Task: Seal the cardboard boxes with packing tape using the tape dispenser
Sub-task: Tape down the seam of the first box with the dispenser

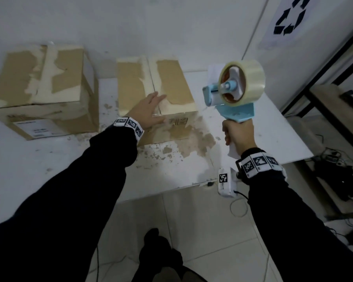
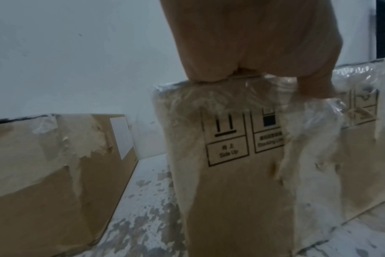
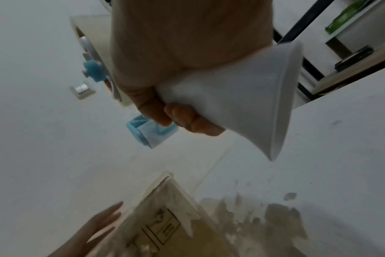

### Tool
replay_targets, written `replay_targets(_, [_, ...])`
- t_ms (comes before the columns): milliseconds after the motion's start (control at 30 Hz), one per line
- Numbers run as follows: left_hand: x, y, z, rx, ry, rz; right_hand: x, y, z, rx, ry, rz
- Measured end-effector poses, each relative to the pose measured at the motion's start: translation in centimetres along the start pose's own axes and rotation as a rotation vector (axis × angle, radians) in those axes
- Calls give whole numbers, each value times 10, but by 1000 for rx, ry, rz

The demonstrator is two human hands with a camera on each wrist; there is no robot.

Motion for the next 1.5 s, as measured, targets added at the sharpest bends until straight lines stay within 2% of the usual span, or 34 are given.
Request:
replay_targets(67, [3, 1, -1, 46, -42, 36, -2, -6, 5, 2, -48, 42])
replay_targets(200, [9, 0, 9, -24, -355, 125, -13, -16, 25, -37, -123, 70])
replay_targets(400, [5, -10, 10, -92, -462, 180, -39, -35, 64, -91, -166, 62])
replay_targets(700, [-7, -21, 2, -137, -371, 172, -74, -58, 97, -158, -212, 52])
replay_targets(833, [-10, -22, 4, -148, -385, 180, -75, -64, 105, -184, -257, 108])
replay_targets(1000, [-12, -25, 3, -159, -300, 174, -72, -82, 111, -215, -349, 202])
replay_targets(1233, [-15, -27, 6, -135, -298, 157, -39, -151, 97, -160, -550, 524])
replay_targets(1400, [-14, -29, 9, -107, -303, 139, 6, -195, 93, -114, -431, 618])
replay_targets(1500, [-13, -32, 8, -94, -275, 123, 35, -209, 101, -137, -318, 667])
Point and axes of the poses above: each hand's wrist, its own y-axis away from the middle knuckle, its own z-axis out of the palm, x = y × z, the point moved 4 cm from there along -y, towards the middle knuckle, and after that the axes turned 9 degrees about x, right-handed, at the moved point
